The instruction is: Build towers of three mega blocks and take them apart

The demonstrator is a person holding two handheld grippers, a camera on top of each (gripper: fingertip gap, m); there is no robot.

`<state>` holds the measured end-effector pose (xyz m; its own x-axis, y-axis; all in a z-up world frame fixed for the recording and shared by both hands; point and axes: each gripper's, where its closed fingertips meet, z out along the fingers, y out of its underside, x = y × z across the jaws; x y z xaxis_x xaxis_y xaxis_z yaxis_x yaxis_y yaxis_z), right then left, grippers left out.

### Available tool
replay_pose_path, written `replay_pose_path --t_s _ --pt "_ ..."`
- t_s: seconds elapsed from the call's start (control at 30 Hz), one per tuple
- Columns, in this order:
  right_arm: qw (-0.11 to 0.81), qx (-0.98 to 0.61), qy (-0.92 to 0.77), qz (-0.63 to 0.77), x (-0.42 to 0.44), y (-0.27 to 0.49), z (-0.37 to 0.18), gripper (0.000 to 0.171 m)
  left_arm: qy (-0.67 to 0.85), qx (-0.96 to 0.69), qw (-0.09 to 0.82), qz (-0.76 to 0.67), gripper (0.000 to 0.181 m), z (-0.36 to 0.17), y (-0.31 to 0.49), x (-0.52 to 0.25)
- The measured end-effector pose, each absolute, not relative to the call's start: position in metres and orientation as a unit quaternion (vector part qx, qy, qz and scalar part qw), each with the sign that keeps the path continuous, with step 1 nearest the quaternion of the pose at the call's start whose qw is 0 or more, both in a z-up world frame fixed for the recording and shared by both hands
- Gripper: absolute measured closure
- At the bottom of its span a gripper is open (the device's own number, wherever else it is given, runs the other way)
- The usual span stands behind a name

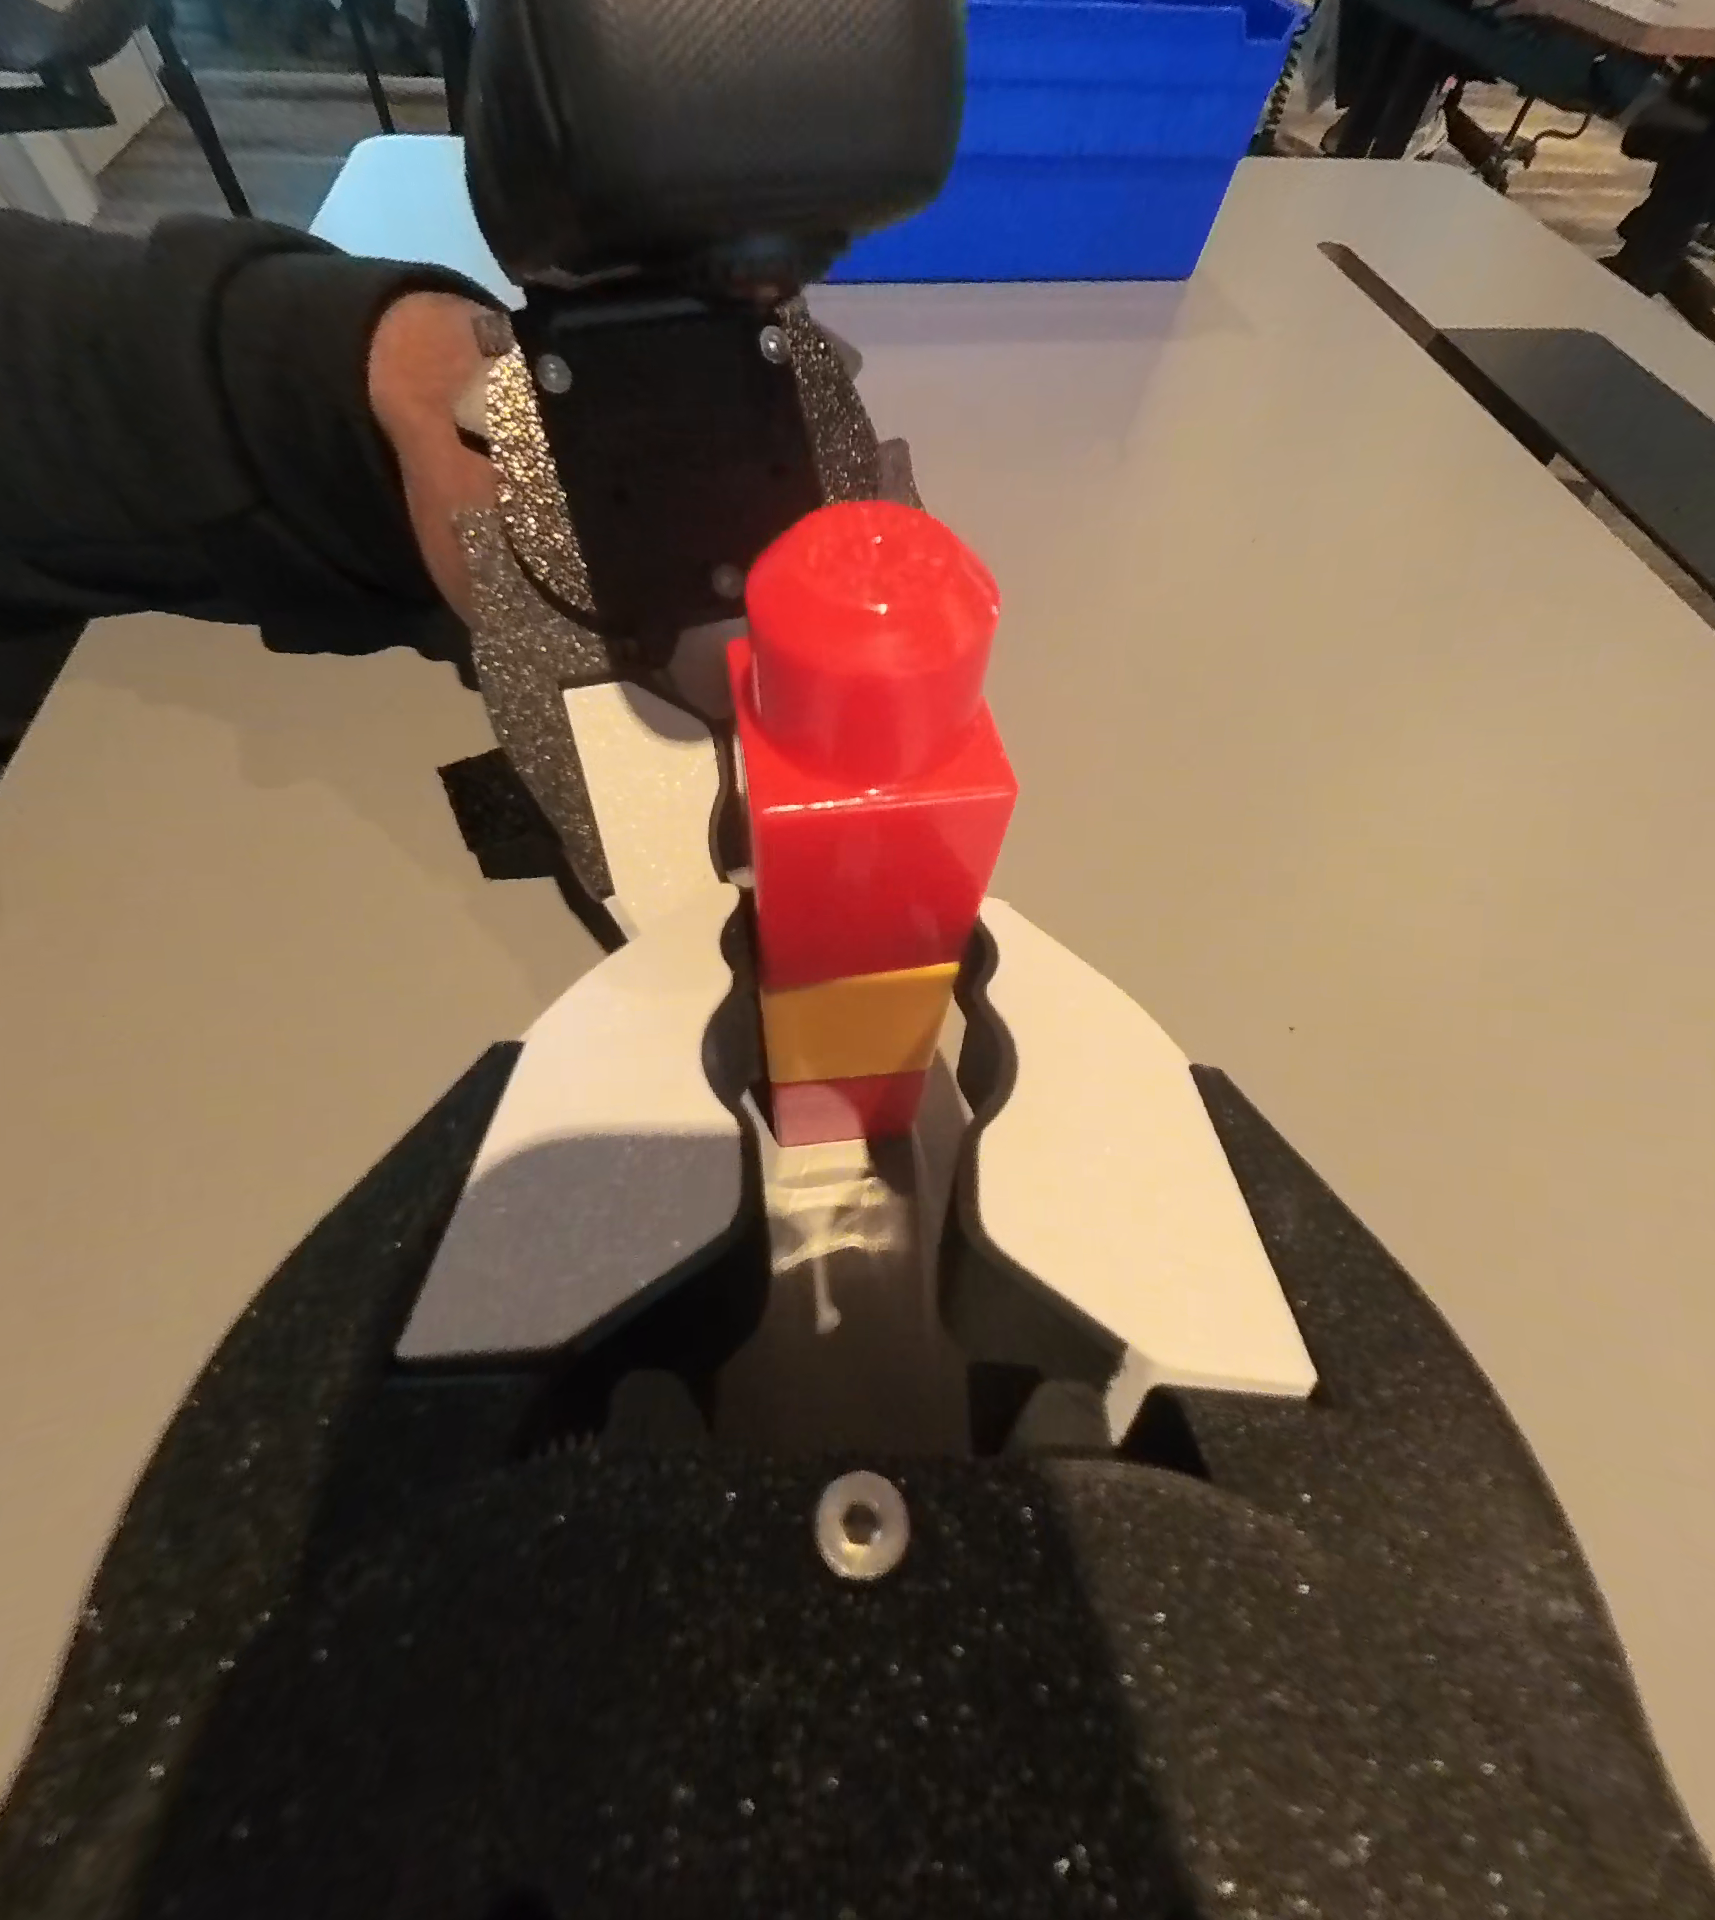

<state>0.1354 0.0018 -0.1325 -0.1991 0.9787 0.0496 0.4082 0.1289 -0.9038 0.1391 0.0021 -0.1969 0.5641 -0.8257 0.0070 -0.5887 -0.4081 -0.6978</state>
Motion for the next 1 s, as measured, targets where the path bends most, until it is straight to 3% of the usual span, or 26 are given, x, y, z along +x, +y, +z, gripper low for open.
replay_pose_path --t_s 0.27,0.5,0.63,0.97,1.0 --pt "0.354 -0.525 -0.659 0.407 0.135 0.002 -0.132 0.134 0.436 -0.811 0.321 -0.222 0.141 -0.192 -0.003 0.140" --pt "0.352 -0.523 -0.656 0.415 0.135 0.002 -0.132 0.134 0.449 -0.741 0.428 -0.258 0.145 -0.154 0.001 0.141" --pt "0.351 -0.523 -0.656 0.417 0.135 0.002 -0.132 0.134 0.463 -0.730 0.445 -0.233 0.146 -0.156 0.006 0.144" --pt "0.342 -0.528 -0.640 0.441 0.137 -0.001 -0.136 0.133 0.452 -0.737 0.432 -0.257 0.147 -0.157 0.003 0.145" --pt "0.343 -0.529 -0.640 0.438 0.138 -0.001 -0.137 0.126 0.450 -0.738 0.431 -0.258 0.147 -0.157 0.002 0.145"
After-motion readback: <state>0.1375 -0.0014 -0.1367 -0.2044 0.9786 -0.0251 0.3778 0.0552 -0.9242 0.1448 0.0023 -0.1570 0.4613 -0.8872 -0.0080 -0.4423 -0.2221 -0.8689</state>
